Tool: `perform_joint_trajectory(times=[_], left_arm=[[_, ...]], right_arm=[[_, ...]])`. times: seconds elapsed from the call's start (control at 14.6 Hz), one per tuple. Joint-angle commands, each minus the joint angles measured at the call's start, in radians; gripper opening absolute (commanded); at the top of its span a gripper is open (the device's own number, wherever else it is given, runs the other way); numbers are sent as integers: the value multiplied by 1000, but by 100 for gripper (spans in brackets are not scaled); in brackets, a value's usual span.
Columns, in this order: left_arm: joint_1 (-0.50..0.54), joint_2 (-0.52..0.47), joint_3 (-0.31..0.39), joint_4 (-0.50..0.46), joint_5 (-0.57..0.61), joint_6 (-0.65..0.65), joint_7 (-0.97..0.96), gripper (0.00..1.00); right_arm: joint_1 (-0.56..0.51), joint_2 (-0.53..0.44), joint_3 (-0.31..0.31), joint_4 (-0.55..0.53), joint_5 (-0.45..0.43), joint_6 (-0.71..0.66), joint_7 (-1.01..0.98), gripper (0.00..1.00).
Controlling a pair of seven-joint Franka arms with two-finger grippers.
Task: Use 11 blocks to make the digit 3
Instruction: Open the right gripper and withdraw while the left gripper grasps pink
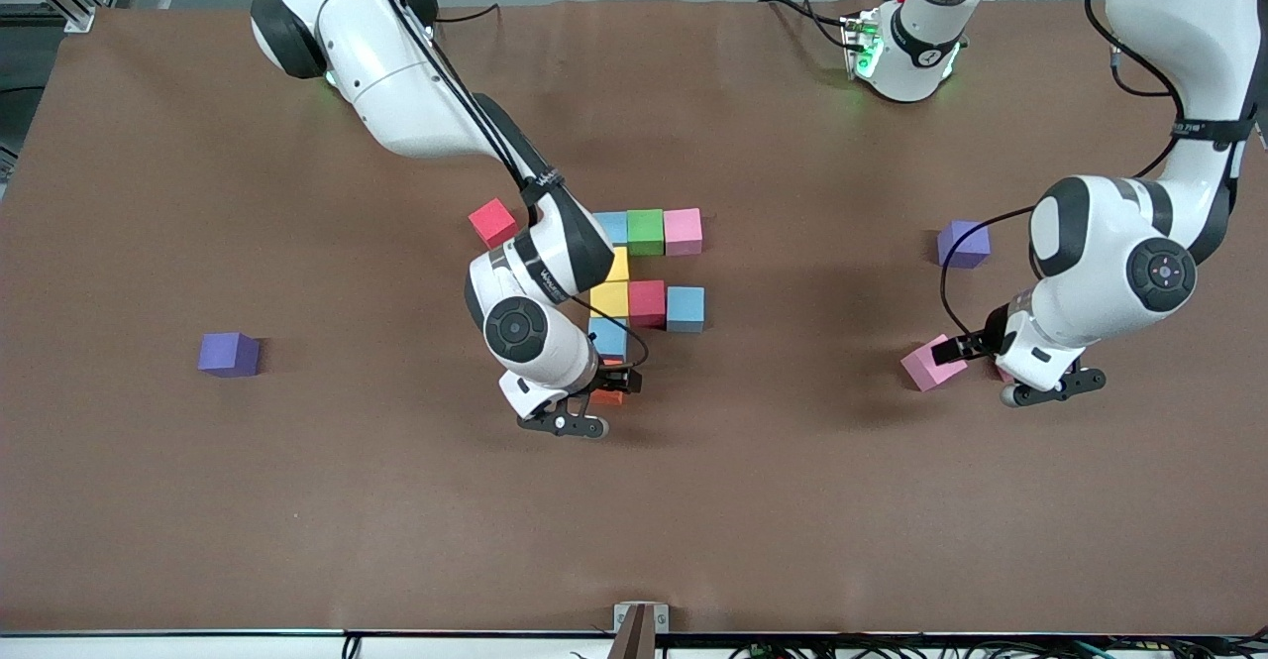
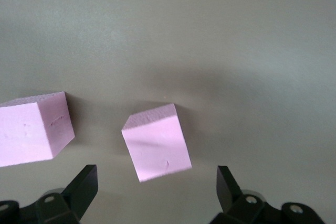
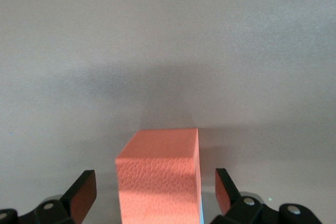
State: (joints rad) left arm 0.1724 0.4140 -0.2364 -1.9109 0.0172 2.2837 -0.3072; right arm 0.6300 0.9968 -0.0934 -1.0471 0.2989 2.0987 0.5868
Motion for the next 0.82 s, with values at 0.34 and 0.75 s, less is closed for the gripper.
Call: perform_joint_trajectory(times=[0.34,0.75], left_arm=[[2,100,6,26,21,62,-134,100],[1,143,8,30,27,63,-174,100]], right_arm=[[-90,-174,-14,-5,6,-230,13,100],[-289,-392,-39,-30,-76,-443,-30,100]])
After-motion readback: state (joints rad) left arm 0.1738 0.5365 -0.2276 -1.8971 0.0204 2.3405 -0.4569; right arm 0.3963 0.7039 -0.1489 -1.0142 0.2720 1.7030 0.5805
